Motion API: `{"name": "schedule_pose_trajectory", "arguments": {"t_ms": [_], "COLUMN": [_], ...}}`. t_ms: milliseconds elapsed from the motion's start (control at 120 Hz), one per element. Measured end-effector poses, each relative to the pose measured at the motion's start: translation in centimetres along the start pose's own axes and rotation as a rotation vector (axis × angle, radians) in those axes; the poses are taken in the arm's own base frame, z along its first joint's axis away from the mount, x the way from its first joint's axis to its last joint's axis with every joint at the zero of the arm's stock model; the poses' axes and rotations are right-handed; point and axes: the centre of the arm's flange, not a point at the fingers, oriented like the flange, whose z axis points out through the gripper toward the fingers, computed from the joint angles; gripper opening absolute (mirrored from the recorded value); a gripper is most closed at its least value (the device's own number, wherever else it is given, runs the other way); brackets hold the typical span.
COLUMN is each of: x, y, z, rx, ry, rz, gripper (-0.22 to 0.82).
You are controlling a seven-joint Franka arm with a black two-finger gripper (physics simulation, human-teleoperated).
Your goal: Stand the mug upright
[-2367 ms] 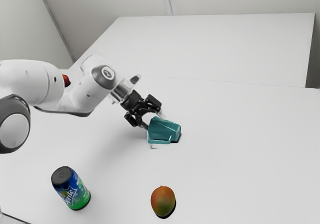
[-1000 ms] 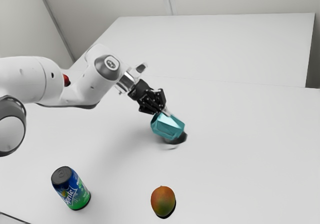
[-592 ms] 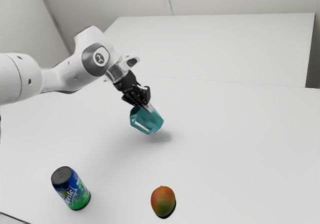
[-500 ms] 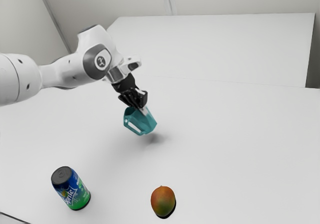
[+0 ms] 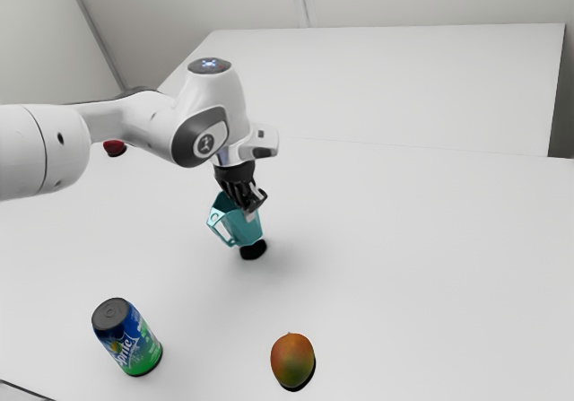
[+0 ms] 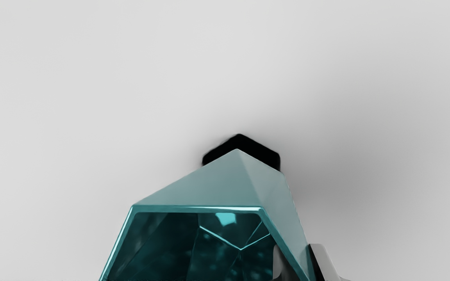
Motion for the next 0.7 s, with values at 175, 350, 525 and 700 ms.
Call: {"name": "schedule_pose_trajectory", "arguments": {"t_ms": [175, 350, 525, 700], "x": [0.1, 0.8, 1.6, 2.1], "y": [1.1, 1.5, 1.6, 1.7], "z": [0.3, 1.8, 3.0, 3.8], "rx": [0.006, 0.008, 0.012, 0.013], "ry": [-0.017, -0.020, -0.003, 0.008], "rz": [-0.014, -0.034, -0.052, -0.067], "gripper": [-0.18, -0.18, -0.18, -0.18]}}
